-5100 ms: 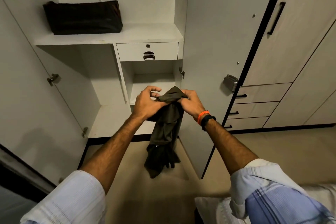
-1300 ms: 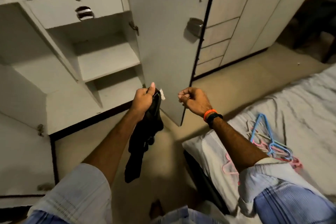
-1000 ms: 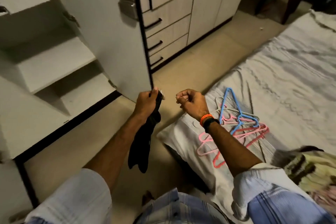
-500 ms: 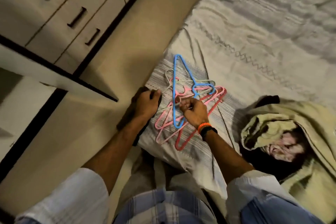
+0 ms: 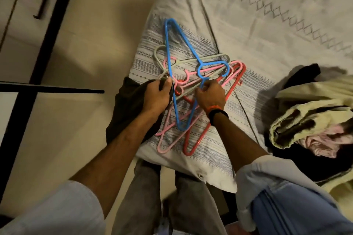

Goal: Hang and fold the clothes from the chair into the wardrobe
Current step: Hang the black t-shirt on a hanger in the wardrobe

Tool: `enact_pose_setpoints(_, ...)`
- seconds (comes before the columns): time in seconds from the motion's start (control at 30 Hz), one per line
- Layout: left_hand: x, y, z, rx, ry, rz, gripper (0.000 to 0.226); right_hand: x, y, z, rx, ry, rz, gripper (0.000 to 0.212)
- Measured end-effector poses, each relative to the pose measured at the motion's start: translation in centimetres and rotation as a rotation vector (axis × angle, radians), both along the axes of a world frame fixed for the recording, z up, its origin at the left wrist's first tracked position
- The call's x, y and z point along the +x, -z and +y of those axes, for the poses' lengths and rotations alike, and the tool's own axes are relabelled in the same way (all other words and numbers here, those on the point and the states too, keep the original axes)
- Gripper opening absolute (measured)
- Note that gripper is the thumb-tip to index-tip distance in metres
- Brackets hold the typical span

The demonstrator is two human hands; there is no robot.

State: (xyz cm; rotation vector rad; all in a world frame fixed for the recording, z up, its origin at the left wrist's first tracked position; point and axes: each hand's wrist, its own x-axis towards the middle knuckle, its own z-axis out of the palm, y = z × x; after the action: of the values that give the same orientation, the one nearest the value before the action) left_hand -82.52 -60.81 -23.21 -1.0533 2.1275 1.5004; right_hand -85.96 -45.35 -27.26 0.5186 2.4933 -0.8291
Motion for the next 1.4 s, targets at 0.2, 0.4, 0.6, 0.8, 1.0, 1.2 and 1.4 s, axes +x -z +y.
enact_pose_setpoints(0.2, -0.4, 1.2, 0.4, 0.0, -0.025, 0.003, 0.032, -1.3, 2.4, 0.1, 0.002, 0.115, -0.091, 0.029)
enact_pose_setpoints(0.4, -0.9, 0.2, 0.9, -0.001, -0.067, 0.014, 0.024, -0.1, -0.8, -1.1, -0.144, 0.191, 0.078, 0.015)
enact_pose_setpoints(0.6, -1.1, -1.4, 0.5, 0.076, -0.055, 0.041, 0.04, 1.9, -3.6, -3.3, -0.428, -0.028, 0.248, 0.006)
enact_pose_setpoints(0.8, -0.7, -1.4, -1.3, -0.09, -0.09, 0.057, 0.02, 1.2, -4.4, -3.7, -0.583, -0.156, 0.091, 0.012)
enact_pose_setpoints(1.0, -0.2, -2.4, -1.9, -0.231, 0.057, 0.04, 0.027, -4.4, -5.9, -4.7, -0.203, -0.556, 0.279, 0.064)
enact_pose_setpoints(1.2, 0.7, -3.0, -2.8, -0.194, 0.088, 0.06, 0.031, -7.5, -6.4, -5.2, -0.033, -1.049, 0.236, 0.041)
enact_pose_setpoints(1.4, 2.0, -3.0, -4.2, -0.236, -0.003, -0.005, 0.032, -7.1, -7.6, -3.5, -0.095, -1.085, -0.011, 0.026)
